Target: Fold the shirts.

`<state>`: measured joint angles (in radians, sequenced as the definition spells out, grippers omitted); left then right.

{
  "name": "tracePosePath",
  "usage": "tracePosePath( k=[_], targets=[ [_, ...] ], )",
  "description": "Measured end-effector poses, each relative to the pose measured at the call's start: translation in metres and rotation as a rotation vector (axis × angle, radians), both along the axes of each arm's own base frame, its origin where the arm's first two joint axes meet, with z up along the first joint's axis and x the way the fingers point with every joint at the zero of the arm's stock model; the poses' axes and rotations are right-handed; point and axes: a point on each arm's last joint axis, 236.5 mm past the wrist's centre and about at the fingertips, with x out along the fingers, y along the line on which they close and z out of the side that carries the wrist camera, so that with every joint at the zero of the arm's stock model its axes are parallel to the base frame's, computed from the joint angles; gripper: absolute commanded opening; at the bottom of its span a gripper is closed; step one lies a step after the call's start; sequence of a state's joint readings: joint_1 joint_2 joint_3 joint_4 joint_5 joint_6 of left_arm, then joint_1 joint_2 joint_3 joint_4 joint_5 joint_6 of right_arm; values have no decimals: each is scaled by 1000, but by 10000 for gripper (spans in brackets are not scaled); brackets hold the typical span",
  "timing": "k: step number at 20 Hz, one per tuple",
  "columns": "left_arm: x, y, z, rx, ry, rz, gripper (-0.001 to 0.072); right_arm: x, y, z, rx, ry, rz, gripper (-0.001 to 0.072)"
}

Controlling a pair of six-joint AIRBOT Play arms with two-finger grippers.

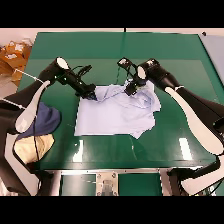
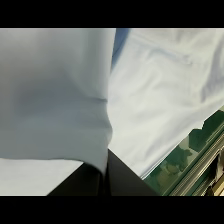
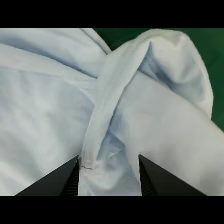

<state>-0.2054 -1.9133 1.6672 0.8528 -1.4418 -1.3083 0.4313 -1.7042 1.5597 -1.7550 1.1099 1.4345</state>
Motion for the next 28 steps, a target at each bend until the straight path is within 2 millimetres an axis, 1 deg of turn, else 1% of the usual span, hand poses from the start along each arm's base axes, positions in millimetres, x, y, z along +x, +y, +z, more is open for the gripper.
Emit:
tracePosePath(
  k=[2, 6, 7, 8, 10, 11, 12, 13, 15, 16, 17, 18, 20, 21, 22, 24, 25, 26, 28],
  targets=[
    [0, 0, 0, 0, -1, 0, 19, -4, -4, -3, -10, 20, -16, 410],
    [0, 0, 0, 0, -4, -3, 20, -18, -11, -19, -29, 76, -44, 410],
    [0, 0, 0, 0, -4, -3, 19, -21, -11, -24, -30, 91, -49, 402],
    [1, 0, 0, -1, -6, -2, 20, -23, -12, -28, -32, 100, -52, 360],
    [2, 0, 0, -1, -9, 0, 20, -21, -10, -35, -23, 100, -63, 351],
    [2, 0, 0, -1, -10, 1, 19, -18, -8, -36, -9, 86, -73, 261],
    [2, 0, 0, -1, -11, 1, 20, -12, -5, -36, 8, 64, -86, 81],
    [2, 0, 0, -1, -12, 1, 19, -7, -2, -35, 25, 45, -101, 21],
    [2, 0, 0, -1, -12, 0, 19, 3, 0, -29, 65, 10, -147, 17],
    [2, 1, 1, -1, -12, -2, 19, 9, -4, -24, 78, -2, -177, 16],
    [1, 3, 3, 1, -12, -7, 19, 15, -14, -17, 88, -13, -219, 14],
    [1, 6, 7, 8, -20, -11, 19, 19, -28, -9, 95, -17, -268, 14],
    [4, 19, 16, 39, -52, -14, 19, 26, -72, 15, 121, -32, -397, 15],
    [8, 29, 23, 57, -76, -6, 19, 26, -101, 26, 140, -29, -479, 15],
    [11, 38, 30, 68, -95, 4, 19, 23, -128, 36, 171, -19, -560, 14],
    [18, 58, 43, 83, -126, 38, 18, 8, -181, 46, 276, 40, -737, 16],
    [21, 67, 48, 88, -135, 56, 19, 0, -199, 48, 344, 78, -809, 17],
    [22, 74, 51, 91, -139, 69, 19, -8, -213, 49, 406, 114, -863, 17],
    [24, 83, 55, 99, -145, 84, 19, -21, -232, 49, 522, 166, -940, 17]
  ],
)
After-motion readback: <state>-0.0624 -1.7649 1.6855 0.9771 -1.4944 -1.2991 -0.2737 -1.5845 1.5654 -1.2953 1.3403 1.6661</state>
